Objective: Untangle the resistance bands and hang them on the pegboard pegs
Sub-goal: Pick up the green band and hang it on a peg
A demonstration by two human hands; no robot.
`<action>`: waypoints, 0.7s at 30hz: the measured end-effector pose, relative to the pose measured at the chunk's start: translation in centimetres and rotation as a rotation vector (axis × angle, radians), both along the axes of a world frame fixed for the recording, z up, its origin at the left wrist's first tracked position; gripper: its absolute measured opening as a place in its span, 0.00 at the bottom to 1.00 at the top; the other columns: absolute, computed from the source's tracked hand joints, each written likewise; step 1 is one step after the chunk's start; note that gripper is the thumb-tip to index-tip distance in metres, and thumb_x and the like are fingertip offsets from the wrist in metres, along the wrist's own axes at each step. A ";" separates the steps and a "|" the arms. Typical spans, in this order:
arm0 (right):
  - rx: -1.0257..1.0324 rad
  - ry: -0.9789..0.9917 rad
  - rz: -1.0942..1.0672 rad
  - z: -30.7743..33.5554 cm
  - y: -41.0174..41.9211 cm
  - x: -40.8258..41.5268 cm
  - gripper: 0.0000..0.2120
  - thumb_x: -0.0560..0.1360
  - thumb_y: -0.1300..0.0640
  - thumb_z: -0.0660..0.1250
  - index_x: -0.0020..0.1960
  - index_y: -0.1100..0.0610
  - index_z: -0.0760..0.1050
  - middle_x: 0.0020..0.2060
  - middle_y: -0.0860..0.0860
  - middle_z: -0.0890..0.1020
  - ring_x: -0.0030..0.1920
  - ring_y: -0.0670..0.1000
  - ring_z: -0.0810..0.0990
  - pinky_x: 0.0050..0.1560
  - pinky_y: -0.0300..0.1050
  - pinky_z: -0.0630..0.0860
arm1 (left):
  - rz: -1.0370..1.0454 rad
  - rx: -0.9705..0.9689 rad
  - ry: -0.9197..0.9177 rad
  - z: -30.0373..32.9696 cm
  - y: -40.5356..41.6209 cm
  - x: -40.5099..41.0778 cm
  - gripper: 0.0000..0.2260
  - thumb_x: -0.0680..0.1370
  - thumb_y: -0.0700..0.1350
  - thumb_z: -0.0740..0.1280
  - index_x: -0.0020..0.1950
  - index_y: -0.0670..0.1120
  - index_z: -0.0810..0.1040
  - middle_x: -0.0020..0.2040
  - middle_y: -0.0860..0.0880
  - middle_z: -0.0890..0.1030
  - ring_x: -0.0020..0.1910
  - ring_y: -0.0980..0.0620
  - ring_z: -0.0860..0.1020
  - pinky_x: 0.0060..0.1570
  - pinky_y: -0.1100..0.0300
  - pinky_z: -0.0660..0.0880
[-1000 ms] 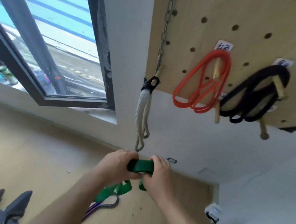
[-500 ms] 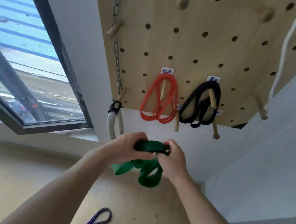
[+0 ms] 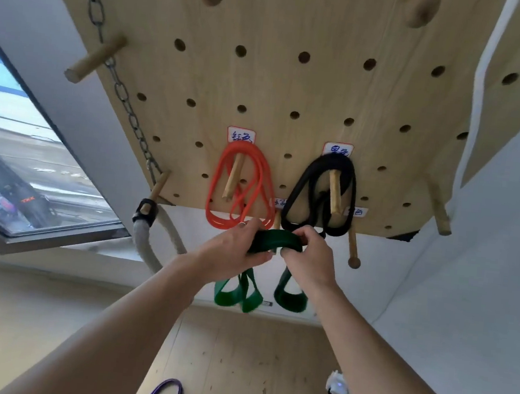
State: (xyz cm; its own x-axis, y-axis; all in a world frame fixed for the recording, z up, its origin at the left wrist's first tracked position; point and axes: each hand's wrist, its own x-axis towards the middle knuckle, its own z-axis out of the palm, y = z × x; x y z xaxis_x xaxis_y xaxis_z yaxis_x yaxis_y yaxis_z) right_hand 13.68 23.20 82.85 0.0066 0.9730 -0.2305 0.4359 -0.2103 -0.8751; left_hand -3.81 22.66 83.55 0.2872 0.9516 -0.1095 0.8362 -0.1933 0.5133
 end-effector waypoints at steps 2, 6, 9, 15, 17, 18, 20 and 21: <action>-0.023 -0.003 -0.022 -0.9 1.3 0.1 0.10 0.72 0.64 0.70 0.49 0.52 0.76 0.42 0.46 0.80 0.41 0.48 0.79 0.38 0.42 0.71 | 0.018 0.008 0.021 -0.8 1.1 0.3 0.14 0.81 0.49 0.68 0.62 0.47 0.69 0.52 0.49 0.79 0.47 0.51 0.79 0.50 0.56 0.78; -0.039 0.015 -0.039 -2.8 3.3 0.1 0.14 0.71 0.65 0.72 0.51 0.51 0.75 0.44 0.44 0.80 0.46 0.50 0.81 0.40 0.40 0.73 | 0.031 0.124 0.164 -2.4 3.1 0.6 0.13 0.81 0.51 0.67 0.63 0.48 0.70 0.51 0.47 0.81 0.47 0.48 0.81 0.48 0.52 0.80; -0.034 0.047 -0.070 -3.4 4.4 0.1 0.15 0.72 0.65 0.72 0.52 0.50 0.74 0.44 0.43 0.78 0.49 0.51 0.80 0.40 0.36 0.72 | 0.025 0.254 0.226 -3.1 4.4 1.2 0.14 0.82 0.50 0.65 0.66 0.47 0.72 0.52 0.46 0.82 0.49 0.45 0.81 0.48 0.52 0.78; 0.038 -0.006 -0.053 -4.4 5.3 0.2 0.12 0.74 0.64 0.71 0.49 0.48 0.74 0.40 0.40 0.77 0.46 0.50 0.81 0.41 0.37 0.74 | 0.036 0.394 0.346 -4.6 5.4 2.1 0.12 0.81 0.46 0.64 0.64 0.46 0.76 0.54 0.47 0.82 0.53 0.45 0.81 0.52 0.51 0.80; 0.067 -0.012 -0.059 -4.9 5.2 0.0 0.12 0.75 0.64 0.71 0.50 0.48 0.74 0.40 0.41 0.78 0.48 0.52 0.82 0.49 0.42 0.78 | 0.057 0.435 0.435 -5.0 5.3 2.0 0.14 0.78 0.46 0.68 0.63 0.47 0.78 0.56 0.47 0.81 0.55 0.46 0.80 0.58 0.49 0.80; 0.078 -0.008 -0.062 -5.1 5.2 -0.2 0.12 0.75 0.64 0.71 0.51 0.49 0.75 0.41 0.43 0.78 0.50 0.53 0.83 0.51 0.44 0.79 | 0.068 0.451 0.451 -5.2 5.2 2.0 0.15 0.77 0.45 0.71 0.63 0.47 0.79 0.56 0.47 0.80 0.54 0.46 0.81 0.57 0.49 0.80; 0.099 0.001 -0.062 -5.5 5.2 -0.4 0.12 0.75 0.65 0.70 0.52 0.50 0.76 0.43 0.46 0.81 0.51 0.55 0.84 0.54 0.47 0.81 | 0.091 0.481 0.428 -5.4 4.8 2.2 0.16 0.75 0.44 0.75 0.61 0.46 0.79 0.53 0.46 0.81 0.48 0.46 0.82 0.47 0.52 0.82; 0.108 0.002 -0.061 -5.8 5.1 -0.5 0.12 0.75 0.65 0.70 0.54 0.51 0.77 0.45 0.48 0.82 0.52 0.55 0.84 0.56 0.50 0.81 | 0.099 0.487 0.404 -5.4 4.6 2.3 0.16 0.74 0.43 0.76 0.60 0.45 0.78 0.51 0.46 0.81 0.45 0.46 0.82 0.41 0.54 0.82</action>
State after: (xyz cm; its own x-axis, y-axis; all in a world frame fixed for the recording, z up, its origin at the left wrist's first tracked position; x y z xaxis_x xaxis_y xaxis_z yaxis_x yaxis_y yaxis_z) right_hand 13.19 28.35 77.09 0.0662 0.9901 -0.1241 0.4235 -0.1405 -0.8949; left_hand -1.52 27.30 78.11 0.2223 0.9394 0.2609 0.9711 -0.2371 0.0265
